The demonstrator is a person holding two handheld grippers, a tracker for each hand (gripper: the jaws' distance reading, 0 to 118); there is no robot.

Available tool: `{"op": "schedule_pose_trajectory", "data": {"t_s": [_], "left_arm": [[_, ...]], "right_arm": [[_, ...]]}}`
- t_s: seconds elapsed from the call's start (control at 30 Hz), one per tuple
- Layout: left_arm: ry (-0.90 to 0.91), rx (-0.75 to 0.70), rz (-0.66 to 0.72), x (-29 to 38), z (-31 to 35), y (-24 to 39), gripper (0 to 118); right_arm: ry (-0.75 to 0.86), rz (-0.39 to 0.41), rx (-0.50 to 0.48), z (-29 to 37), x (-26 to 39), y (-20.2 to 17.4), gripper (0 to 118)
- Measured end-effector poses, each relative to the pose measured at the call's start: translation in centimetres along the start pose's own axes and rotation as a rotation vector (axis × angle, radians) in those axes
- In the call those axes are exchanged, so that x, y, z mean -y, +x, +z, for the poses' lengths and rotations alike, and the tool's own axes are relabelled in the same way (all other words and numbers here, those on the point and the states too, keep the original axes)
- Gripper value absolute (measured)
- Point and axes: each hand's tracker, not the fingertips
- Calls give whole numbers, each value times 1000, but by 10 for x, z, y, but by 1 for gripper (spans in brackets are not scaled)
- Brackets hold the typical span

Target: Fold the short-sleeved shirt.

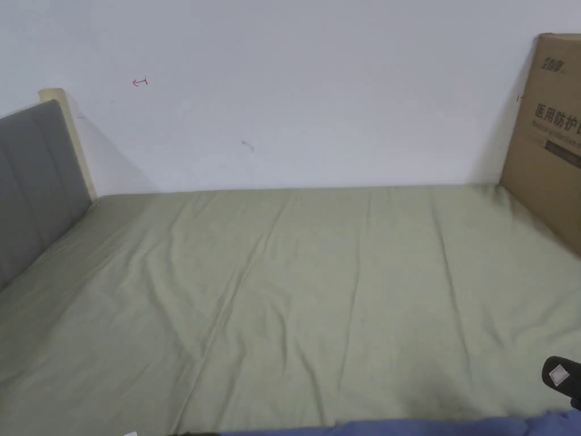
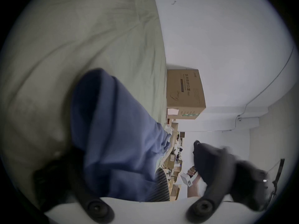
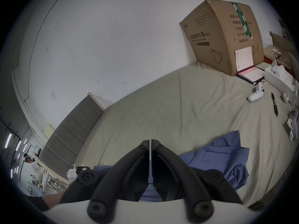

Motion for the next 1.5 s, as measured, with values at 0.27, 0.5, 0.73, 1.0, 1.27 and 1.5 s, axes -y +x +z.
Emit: {"op": "schedule_pose_trajectory", "data": {"t_s": [0.27, 0.5, 0.73, 1.0, 1.27, 1.5], "left_arm": [[63, -404, -173, 26, 9, 56, 8], [297, -1152, -756, 36, 46, 141, 8], [140, -737, -660, 69, -14, 182, 9], [-147, -600, -569, 96, -161, 166, 103], [-18, -696, -641, 89, -101, 175, 89], [-63, -707, -603, 88, -106, 149, 5]], "right_arm": [[-18, -10, 4, 2, -2, 7, 3], [5, -14, -37, 10, -8, 7, 3], [-14, 0, -60, 16, 2, 10, 3], [-8, -18, -83, 29, 4, 17, 3], [-24, 6, -71, 38, 2, 24, 3], [-29, -19, -89, 32, 7, 24, 3]]}}
